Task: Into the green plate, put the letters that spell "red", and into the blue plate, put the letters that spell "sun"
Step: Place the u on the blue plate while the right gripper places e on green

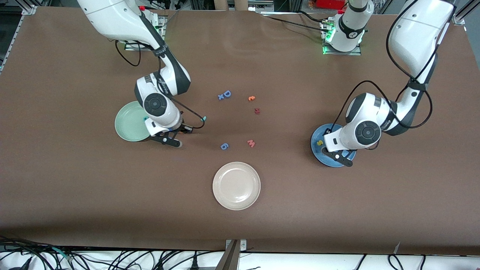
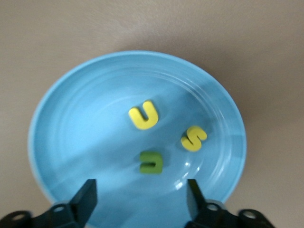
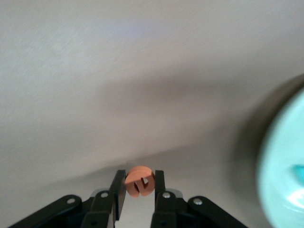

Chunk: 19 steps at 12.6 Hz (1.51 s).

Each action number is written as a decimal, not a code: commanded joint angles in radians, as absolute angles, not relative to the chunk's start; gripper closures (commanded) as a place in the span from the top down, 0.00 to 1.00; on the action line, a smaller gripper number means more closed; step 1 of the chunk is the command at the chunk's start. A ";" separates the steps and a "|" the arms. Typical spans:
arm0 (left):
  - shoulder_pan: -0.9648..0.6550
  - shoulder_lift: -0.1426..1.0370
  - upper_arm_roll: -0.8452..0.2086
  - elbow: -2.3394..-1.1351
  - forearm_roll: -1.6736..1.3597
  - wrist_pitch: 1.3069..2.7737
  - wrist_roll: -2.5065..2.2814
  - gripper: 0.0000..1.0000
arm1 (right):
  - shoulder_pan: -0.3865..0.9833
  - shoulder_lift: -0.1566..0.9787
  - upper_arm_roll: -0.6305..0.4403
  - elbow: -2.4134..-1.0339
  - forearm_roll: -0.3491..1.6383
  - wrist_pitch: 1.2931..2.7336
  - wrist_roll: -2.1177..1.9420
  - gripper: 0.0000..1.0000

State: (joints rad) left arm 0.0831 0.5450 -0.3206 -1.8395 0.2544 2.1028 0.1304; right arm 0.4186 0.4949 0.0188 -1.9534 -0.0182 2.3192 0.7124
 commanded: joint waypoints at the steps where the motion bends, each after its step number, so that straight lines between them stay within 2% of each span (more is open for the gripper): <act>1: 0.087 0.444 -0.333 -1.832 0.267 2.016 0.141 1.00 | 0.413 0.398 -0.037 -1.967 -0.028 2.180 0.616 0.14; 3: 0.089 0.394 -0.368 -1.790 0.265 1.964 0.132 1.00 | 0.413 0.359 -0.101 -1.970 -0.028 2.082 0.517 0.13; 7: 0.077 0.373 -0.397 -1.541 0.222 1.651 0.130 1.00 | 0.413 0.342 -0.219 -2.014 -0.026 2.045 0.333 0.14; 10: 0.074 0.367 -0.402 -1.406 0.222 1.522 0.130 1.00 | 0.411 0.344 -0.261 -2.090 -0.017 2.118 0.233 0.14; 13: 0.077 0.333 -0.390 -1.329 0.200 1.473 0.132 1.00 | 0.410 0.351 -0.261 -2.186 -0.017 2.252 0.209 0.17; 16: 0.063 0.237 -0.290 -1.345 0.169 1.489 0.133 1.00 | 0.399 0.357 -0.261 -2.187 -0.017 2.258 0.193 0.42; 18: 0.045 0.152 -0.206 -1.405 0.096 1.540 0.130 1.00 | 0.387 0.356 -0.261 -2.184 -0.017 2.257 0.181 0.69; 19: 0.022 0.111 -0.154 -1.451 0.036 1.564 0.130 1.00 | 0.385 0.351 -0.261 -2.181 -0.017 2.253 0.181 0.74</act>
